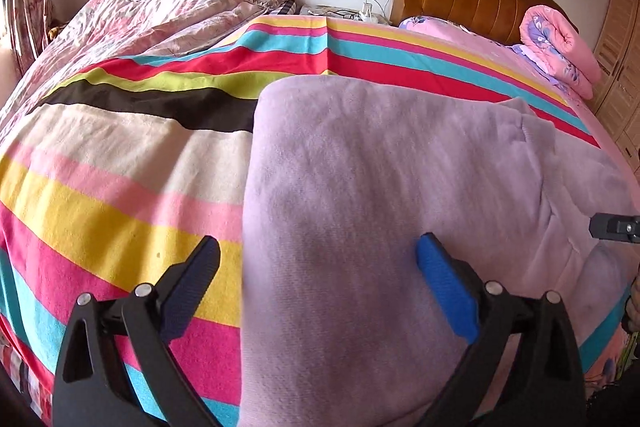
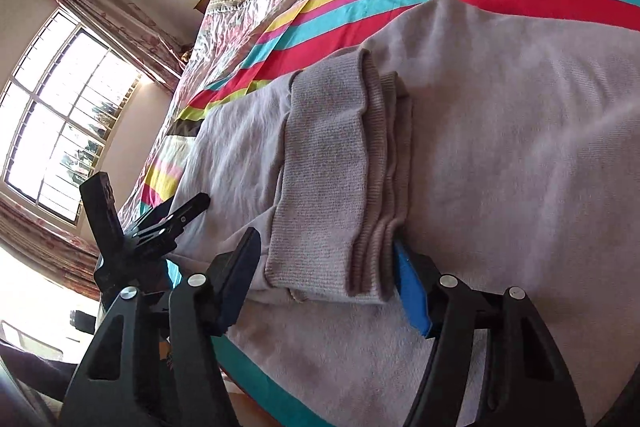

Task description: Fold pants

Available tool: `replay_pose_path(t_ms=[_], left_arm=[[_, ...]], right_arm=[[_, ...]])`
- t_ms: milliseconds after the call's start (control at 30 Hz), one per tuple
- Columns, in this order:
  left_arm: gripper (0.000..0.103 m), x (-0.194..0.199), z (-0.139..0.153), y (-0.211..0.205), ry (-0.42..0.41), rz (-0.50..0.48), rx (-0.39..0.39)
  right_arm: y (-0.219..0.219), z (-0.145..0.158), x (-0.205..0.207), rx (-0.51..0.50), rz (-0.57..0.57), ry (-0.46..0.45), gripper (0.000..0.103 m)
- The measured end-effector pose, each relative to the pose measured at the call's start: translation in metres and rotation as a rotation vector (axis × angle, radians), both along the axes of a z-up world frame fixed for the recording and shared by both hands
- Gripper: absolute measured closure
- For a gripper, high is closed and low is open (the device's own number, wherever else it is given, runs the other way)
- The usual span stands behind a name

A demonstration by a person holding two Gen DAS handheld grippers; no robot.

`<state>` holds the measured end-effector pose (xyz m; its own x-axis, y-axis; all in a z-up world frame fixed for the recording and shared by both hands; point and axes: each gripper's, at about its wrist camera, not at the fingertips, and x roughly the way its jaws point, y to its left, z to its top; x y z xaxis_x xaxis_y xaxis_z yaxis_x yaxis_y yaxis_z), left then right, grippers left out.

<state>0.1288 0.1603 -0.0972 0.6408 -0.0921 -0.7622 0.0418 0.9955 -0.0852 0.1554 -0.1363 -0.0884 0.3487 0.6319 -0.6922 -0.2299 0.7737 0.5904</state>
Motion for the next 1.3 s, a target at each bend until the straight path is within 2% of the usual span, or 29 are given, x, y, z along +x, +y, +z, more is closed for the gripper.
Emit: replay_pose_path(t_ms=[33, 100, 167, 200, 300, 500, 600, 700, 800, 933, 1033, 1100, 1200, 1300], left_arm=[[0.004, 0.000, 0.000, 0.001, -0.001, 0.000, -0.001], [0.004, -0.001, 0.000, 0.000, -0.001, 0.000, -0.004], [0.004, -0.001, 0.001, 0.000, -0.001, 0.000, -0.006], [0.004, -0.002, 0.002, 0.000, -0.002, -0.001, -0.007], [0.004, -0.003, 0.005, -0.003, -0.004, -0.004, 0.009], [0.004, -0.014, 0.038, -0.013, -0.072, -0.022, 0.096], [0.004, -0.017, 0.046, -0.020, -0.084, -0.044, 0.123], [0.004, -0.015, 0.036, -0.029, -0.049, -0.063, 0.170], [0.004, -0.012, 0.022, -0.037, -0.007, -0.081, 0.207], [0.004, -0.014, 0.024, -0.038, -0.008, -0.082, 0.221], [0.004, -0.017, 0.043, -0.039, -0.043, -0.085, 0.241], [0.004, -0.019, 0.063, -0.041, -0.095, -0.107, 0.239], [0.001, -0.012, 0.090, -0.047, -0.167, -0.137, 0.216], [0.001, 0.013, 0.099, -0.062, -0.173, -0.146, 0.240]], right_arm=[[0.000, 0.000, 0.002, -0.004, -0.004, 0.003, 0.048], [0.005, 0.000, 0.001, -0.027, 0.020, 0.003, 0.064], [0.010, -0.003, -0.001, -0.030, 0.034, 0.014, 0.071], [0.010, -0.004, -0.004, -0.027, 0.037, 0.013, 0.080], [0.005, -0.001, -0.012, -0.016, 0.025, -0.013, 0.089], [0.004, 0.040, -0.035, -0.043, 0.028, -0.133, 0.090], [-0.005, 0.023, -0.041, -0.084, 0.018, -0.091, 0.090], [-0.013, -0.002, -0.045, -0.086, -0.005, -0.034, 0.090], [-0.014, 0.002, -0.044, -0.082, -0.005, -0.052, 0.090], [-0.013, 0.001, -0.044, -0.120, 0.017, -0.049, 0.089], [-0.015, 0.004, -0.045, -0.152, 0.031, -0.076, 0.074], [-0.017, 0.018, -0.048, -0.246, 0.007, -0.155, 0.030], [-0.015, 0.042, -0.045, -0.319, 0.020, -0.292, 0.030], [0.005, 0.058, -0.030, -0.356, 0.079, -0.396, 0.030]])
